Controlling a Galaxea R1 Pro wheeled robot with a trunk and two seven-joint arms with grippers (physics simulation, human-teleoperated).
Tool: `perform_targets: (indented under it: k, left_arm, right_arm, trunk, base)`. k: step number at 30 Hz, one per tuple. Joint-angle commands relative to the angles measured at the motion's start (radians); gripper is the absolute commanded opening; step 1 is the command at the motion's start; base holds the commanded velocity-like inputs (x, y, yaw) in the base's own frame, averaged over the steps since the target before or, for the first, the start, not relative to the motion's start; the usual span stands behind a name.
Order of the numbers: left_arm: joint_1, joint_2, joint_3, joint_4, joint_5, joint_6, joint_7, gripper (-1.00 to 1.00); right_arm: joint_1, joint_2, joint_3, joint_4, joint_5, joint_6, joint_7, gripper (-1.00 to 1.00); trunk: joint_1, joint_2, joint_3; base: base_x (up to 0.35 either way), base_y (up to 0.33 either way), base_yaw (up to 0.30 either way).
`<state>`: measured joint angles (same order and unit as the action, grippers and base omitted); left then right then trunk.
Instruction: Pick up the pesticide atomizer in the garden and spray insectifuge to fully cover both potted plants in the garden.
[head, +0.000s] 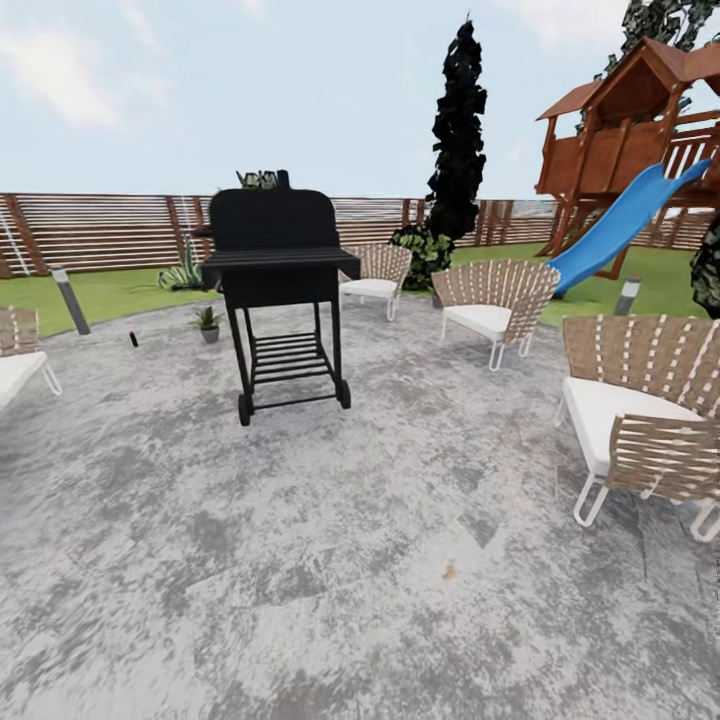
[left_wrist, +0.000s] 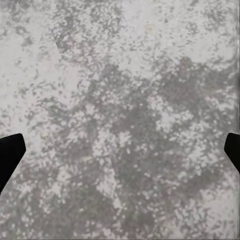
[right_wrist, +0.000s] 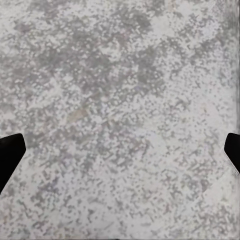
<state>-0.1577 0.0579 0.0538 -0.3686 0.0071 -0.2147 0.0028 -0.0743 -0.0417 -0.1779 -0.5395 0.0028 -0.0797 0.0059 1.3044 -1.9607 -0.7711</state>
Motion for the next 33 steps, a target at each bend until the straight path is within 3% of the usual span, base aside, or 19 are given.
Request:
perform_targets:
  k: [1, 8, 15, 33]
  left_arm:
    - [0.0, 0.0, 0.002, 0.0, 0.0, -0.003, 0.0, 1.0]
    - [0.0, 0.0, 0.003, 0.0, -0.001, -0.003, 0.001, 1.0]
    - [0.0, 0.001, 0.003, 0.001, -0.001, -0.003, 0.002, 1.0]
    - [0.0, 0.002, 0.003, 0.002, 0.001, -0.003, 0.002, 1.0]
  right_arm:
    - [-0.001, 0.0, -0.002, 0.001, 0.001, -0.004, 0.0, 1.0]
    - [-0.001, -0.001, -0.002, 0.002, 0.006, -0.047, -0.001, 1.0]
    - [-0.001, -0.005, 0.0, 0.076, 0.017, -0.171, 0.0, 1.0]
    - [-0.001, -0.004, 0.0, 0.086, 0.017, -0.18, -0.002, 1.0]
  trunk:
    - [0.0, 0.0, -0.002]
    - [0.0, 0.0, -0.004]
    - [0.0, 0.0, -0.005]
    - [0.0, 0.0, -0.005]
  base:
    - [0.331, -0.046, -0.234]
    - [0.326, -0.129, -0.078]
    - [0.313, -0.17, -0.004]
    - [0.304, -0.167, 0.0]
